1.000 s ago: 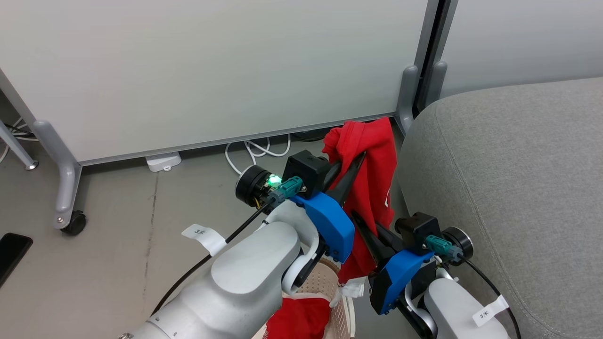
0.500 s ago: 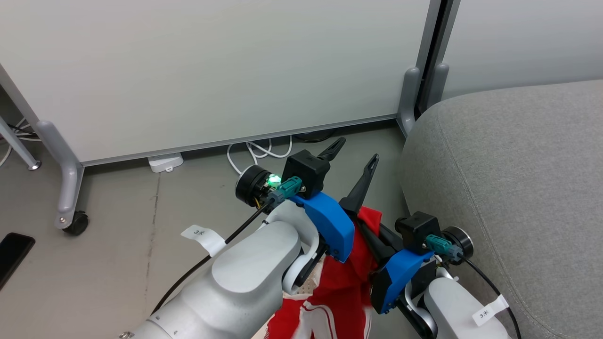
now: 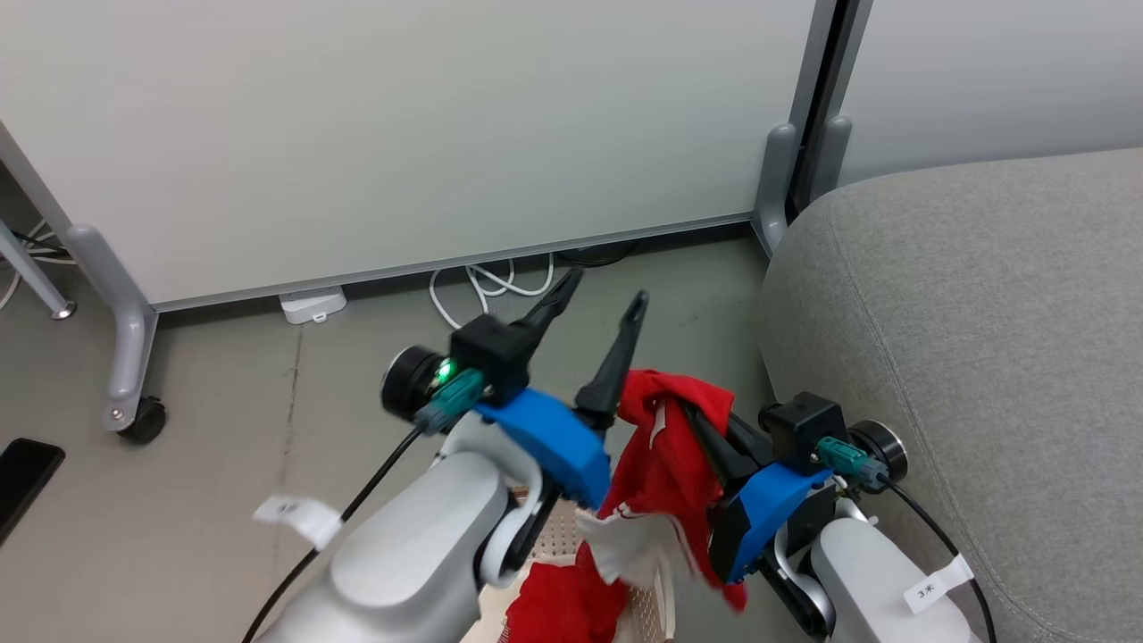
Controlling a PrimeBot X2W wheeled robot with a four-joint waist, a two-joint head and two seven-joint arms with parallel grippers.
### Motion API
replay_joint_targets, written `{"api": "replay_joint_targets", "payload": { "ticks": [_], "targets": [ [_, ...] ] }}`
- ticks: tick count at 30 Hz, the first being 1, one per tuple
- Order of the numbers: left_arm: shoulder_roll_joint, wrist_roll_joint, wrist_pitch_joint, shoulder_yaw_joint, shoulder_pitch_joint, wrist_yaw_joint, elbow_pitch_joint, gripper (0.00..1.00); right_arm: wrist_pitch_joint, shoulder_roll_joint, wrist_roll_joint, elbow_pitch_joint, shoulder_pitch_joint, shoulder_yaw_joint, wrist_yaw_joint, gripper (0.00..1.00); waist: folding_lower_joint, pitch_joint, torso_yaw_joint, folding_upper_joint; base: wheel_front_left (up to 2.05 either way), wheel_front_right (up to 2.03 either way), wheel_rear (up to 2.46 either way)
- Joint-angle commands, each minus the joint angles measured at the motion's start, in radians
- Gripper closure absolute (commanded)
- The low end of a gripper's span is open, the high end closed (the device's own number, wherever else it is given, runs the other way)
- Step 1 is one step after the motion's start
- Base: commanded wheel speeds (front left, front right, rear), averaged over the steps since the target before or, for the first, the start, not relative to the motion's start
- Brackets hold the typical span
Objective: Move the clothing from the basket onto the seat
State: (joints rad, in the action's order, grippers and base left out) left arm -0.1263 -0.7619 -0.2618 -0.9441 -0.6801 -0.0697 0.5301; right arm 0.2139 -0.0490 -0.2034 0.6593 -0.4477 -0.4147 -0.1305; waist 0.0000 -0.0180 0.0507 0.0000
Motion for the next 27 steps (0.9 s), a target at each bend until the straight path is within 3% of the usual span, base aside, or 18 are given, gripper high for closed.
{"api": "replay_joint_targets", "payload": {
  "ticks": [1,13,27],
  "targets": [
    [-0.024,0.033,-0.004,0.05,0.055,0.001,-0.04,0.0,0.007,-0.002,0.007,-0.011,-0.007,0.006,0.0,1.0,0.0,0.0,0.003,0.0,0.0,0.0,0.0],
    [-0.089,0.227,-0.005,0.333,0.372,0.034,-0.212,0.0,-0.009,-0.002,0.037,-0.045,0.022,0.038,0.0,1.0,0.0,0.01,0.014,0.0,0.0,0.0,0.0],
    [-0.03,0.402,-0.005,0.584,0.612,0.135,-0.276,0.0,-0.026,-0.002,0.056,-0.096,0.054,0.084,0.0,1.0,0.0,0.01,0.021,0.0,0.0,0.0,0.0]
  ]
}}
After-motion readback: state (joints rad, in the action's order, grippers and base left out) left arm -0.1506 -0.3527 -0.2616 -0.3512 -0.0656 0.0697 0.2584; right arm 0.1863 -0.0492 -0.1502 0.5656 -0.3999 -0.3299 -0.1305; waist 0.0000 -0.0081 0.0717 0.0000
